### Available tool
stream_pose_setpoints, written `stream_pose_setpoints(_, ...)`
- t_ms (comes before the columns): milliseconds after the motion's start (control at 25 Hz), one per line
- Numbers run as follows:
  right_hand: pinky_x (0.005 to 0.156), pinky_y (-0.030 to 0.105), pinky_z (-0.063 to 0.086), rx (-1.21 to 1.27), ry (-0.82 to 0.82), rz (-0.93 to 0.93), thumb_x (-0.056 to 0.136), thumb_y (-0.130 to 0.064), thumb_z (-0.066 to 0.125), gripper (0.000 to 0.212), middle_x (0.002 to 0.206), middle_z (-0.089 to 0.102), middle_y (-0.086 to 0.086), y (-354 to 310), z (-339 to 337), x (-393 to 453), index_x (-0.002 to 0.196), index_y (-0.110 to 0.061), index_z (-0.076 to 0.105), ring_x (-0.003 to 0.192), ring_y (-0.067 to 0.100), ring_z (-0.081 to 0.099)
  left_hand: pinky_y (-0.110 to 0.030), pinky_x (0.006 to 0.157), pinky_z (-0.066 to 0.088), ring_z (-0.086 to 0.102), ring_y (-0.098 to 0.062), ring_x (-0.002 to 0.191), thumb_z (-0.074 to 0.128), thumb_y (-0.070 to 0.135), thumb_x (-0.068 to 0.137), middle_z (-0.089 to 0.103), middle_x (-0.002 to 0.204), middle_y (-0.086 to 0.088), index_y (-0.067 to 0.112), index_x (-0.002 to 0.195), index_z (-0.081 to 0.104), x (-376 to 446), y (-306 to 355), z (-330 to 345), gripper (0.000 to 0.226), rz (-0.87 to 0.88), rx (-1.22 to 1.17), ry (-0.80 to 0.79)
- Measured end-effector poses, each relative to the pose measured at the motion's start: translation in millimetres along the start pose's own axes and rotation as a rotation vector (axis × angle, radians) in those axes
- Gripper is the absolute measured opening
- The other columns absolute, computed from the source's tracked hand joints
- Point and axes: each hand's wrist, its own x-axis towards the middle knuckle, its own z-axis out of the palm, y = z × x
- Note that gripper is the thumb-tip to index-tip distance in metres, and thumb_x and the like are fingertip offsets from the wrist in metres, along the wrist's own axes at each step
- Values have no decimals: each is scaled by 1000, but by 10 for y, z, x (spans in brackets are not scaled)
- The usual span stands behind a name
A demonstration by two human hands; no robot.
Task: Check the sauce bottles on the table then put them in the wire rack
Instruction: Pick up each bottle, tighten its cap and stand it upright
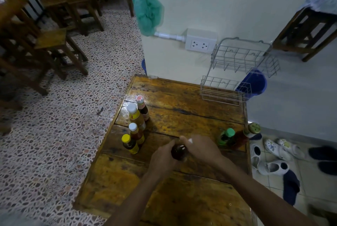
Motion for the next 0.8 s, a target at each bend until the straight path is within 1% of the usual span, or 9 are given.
stream_pose_setpoints(120, 52, 24, 45, 4, 115, -151, 97, -58, 52, 39, 87, 63, -1, -275, -115, 59, 101, -19, 53, 67, 11, 60, -30, 65, 54, 66, -1, 91, 84, 45, 79, 71, 103, 15, 38, 113, 58, 118, 3, -21, 44, -17, -287, 141)
stream_pose_setpoints(200, 58, 26, 45, -99, 194, -246, 97, -55, 54, 35, 92, 59, -3, -459, -187, 201, 102, -21, 51, 73, 12, 54, -24, 62, 43, 61, -6, 88, 81, 33, 84, 62, 102, 11, 26, 109, 55, 269, 48, -54, 37, -32, -359, 282)
stream_pose_setpoints(280, 65, 29, 43, -231, 247, -343, 98, -51, 55, 33, 100, 56, -1, -627, -202, 413, 108, -20, 51, 80, 15, 49, -30, 72, 48, 57, -17, 99, 78, 39, 84, 53, 113, 2, 19, 117, 53, 462, -1, -77, 46, -71, -388, 392)
stream_pose_setpoints(360, 67, 30, 41, -308, 295, -430, 97, -47, 59, 34, 107, 56, 1, -741, -207, 655, 114, -17, 52, 85, 18, 48, -42, 89, 54, 57, -19, 115, 79, 42, 84, 53, 131, 1, 24, 138, 48, 627, -127, -60, 64, -113, -451, 381)
stream_pose_setpoints(400, 67, 31, 43, -331, 304, -465, 96, -44, 61, 35, 109, 57, 3, -775, -214, 782, 116, -16, 53, 88, 20, 51, -45, 94, 54, 57, -18, 122, 79, 37, 85, 55, 138, 3, 31, 147, 42, 692, -193, -35, 72, -132, -507, 352)
stream_pose_setpoints(480, 67, 33, 47, -365, 282, -503, 94, -38, 66, 36, 113, 58, 6, -831, -209, 1012, 119, -14, 55, 92, 24, 56, -51, 99, 54, 57, -21, 130, 76, 23, 88, 57, 145, 7, 42, 154, 34, 790, -263, -16, 81, -202, -671, 333)
stream_pose_setpoints(560, 63, 30, 42, -396, 253, -525, 94, -33, 69, 35, 113, 59, 8, -860, -130, 1178, 120, -13, 57, 91, 25, 58, -57, 105, 51, 50, -24, 141, 73, 10, 90, 54, 152, 7, 40, 156, 35, 850, -240, -38, 82, -278, -840, 337)
stream_pose_setpoints(680, 59, 29, 37, -417, 245, -576, 94, -27, 69, 35, 110, 58, 9, -905, 7, 1364, 123, -13, 57, 86, 26, 58, -56, 109, 48, 40, -23, 148, 69, -5, 92, 42, 161, 4, 29, 157, 37, 966, -244, -32, 81, -331, -1016, 356)
stream_pose_setpoints(800, 56, 34, 42, -384, 238, -575, 95, -25, 65, 33, 109, 55, 9, -969, 14, 1502, 125, -14, 55, 83, 27, 55, -45, 105, 49, 43, -23, 146, 69, -6, 93, 38, 161, 4, 26, 158, 35, 1023, -227, -77, 80, -356, -1100, 405)
